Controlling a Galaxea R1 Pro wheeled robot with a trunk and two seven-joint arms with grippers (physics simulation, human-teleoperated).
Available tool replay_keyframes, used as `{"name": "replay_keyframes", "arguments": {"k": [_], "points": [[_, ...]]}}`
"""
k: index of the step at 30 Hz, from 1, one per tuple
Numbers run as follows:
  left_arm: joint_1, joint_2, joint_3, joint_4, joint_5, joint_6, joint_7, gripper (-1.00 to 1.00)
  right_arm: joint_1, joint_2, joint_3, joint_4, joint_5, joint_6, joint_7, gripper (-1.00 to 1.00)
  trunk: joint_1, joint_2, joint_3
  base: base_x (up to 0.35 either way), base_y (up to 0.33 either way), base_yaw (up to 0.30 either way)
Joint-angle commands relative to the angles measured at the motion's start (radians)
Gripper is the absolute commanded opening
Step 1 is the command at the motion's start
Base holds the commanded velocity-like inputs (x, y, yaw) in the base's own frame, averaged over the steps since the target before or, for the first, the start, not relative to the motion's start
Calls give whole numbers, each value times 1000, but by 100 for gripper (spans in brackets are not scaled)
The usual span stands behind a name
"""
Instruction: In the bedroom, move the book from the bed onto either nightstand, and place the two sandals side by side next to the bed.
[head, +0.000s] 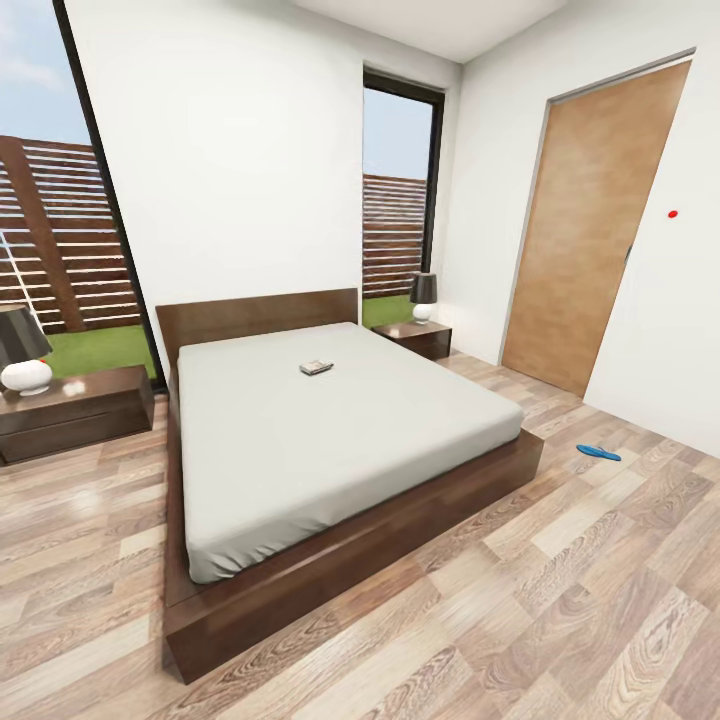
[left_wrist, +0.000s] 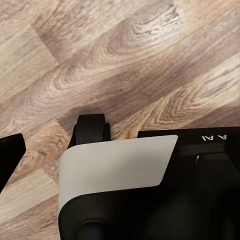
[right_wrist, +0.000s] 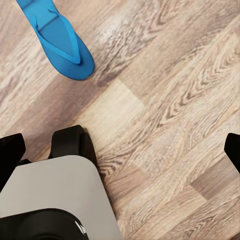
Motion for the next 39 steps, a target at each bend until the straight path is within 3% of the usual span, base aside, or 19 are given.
{"name": "replay_keyframes", "arguments": {"k": [1,8,24,39], "points": [[0,0,0,-2,-2,6,-1,100,0,0,-6,-2,2,5,4,100,0,0,-1,0,0,0],[0,0,-1,-2,-1,6,-2,100,0,0,-6,-2,1,5,4,100,0,0,-1,0,0,0],[1,0,2,-2,4,6,4,100,0,1,-6,-2,2,5,5,100,61,-112,-51,0,0,0],[0,4,3,-2,5,5,-4,100,0,7,-4,-4,3,8,5,100,61,-112,-51,0,0,0]]}}
